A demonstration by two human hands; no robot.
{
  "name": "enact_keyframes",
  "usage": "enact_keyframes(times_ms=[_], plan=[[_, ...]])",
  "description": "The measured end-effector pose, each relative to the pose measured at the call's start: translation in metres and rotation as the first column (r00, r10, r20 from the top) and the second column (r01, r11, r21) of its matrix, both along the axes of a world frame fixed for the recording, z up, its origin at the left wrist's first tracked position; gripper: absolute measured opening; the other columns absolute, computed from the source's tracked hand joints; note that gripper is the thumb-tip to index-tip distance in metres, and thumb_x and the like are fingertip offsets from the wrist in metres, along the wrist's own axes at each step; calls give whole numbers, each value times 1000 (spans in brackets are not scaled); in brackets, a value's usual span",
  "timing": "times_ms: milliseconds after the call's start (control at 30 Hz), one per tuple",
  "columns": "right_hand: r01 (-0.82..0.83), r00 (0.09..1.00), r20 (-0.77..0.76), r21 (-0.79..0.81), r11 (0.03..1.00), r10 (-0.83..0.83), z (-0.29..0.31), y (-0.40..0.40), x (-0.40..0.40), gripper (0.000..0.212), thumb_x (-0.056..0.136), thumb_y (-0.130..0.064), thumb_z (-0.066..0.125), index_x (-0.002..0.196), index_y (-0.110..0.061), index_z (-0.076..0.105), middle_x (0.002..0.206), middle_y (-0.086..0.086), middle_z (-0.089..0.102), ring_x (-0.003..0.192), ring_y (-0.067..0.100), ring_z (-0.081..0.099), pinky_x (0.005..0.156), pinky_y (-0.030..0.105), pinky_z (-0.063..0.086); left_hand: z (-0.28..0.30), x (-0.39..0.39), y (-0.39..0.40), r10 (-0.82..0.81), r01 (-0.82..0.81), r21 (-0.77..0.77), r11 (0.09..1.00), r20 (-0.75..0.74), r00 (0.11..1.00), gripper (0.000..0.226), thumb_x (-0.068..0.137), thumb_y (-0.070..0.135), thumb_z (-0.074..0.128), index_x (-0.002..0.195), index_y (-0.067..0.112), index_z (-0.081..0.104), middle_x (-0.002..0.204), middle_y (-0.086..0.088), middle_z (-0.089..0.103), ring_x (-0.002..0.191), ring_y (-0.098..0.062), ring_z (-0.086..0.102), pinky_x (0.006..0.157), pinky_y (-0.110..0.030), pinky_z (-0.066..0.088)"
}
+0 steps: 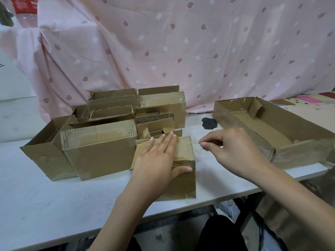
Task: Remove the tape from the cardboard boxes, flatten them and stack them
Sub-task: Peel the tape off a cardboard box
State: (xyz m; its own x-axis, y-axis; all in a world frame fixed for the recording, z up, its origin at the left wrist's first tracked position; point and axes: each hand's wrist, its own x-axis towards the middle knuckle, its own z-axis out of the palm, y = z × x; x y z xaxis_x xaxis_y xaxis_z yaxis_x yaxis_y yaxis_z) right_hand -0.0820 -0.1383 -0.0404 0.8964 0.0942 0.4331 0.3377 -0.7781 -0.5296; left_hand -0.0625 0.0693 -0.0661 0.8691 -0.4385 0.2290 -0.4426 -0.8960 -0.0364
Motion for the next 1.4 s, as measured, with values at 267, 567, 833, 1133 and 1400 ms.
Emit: enact_keyframes(times_ms=[267,567,833,1133,1400], plan=[[39,996,77,84,996,-45,-13,3,-5,10,90,-18,73,96,-21,81,92,-19,75,86,-25,56,80,-2,39,0,5,5,-29,28,-52,998,-13,999,97,85,80,25,159,25,-6,165,10,-9,151,-7,-8,121,-30,-8],[-37,994,98,-188,982,56,-11,3,22,28,91,-35,69,118,-44,70,135,-8,53,125,13,40,104,27,34,-7,3,3,-95,99,-80,992,57,994,90,82,80,20,156,36,-3,166,10,-4,152,-9,-2,123,-32,-4],[-135,969,173,-224,965,176,-10,5,30,8,89,-16,74,92,-20,80,93,-9,72,92,14,60,82,34,51,-6,2,4,-124,132,-128,983,66,990,67,86,79,31,144,48,19,166,6,6,153,-12,6,121,-31,0],[-129,935,309,-164,978,175,-23,-1,22,11,87,-6,75,91,-15,78,90,-6,70,87,13,60,77,24,49,-6,4,3,-115,116,-151,982,20,993,62,84,79,34,134,42,32,166,9,8,152,-11,7,122,-32,2],[-126,940,306,-108,986,154,-33,-2,22,11,88,-4,73,94,-12,76,88,-5,71,80,5,57,79,3,37,-3,6,4,-122,116,-171,979,-25,992,60,84,77,39,133,43,33,166,10,8,152,-12,8,121,-31,1]])
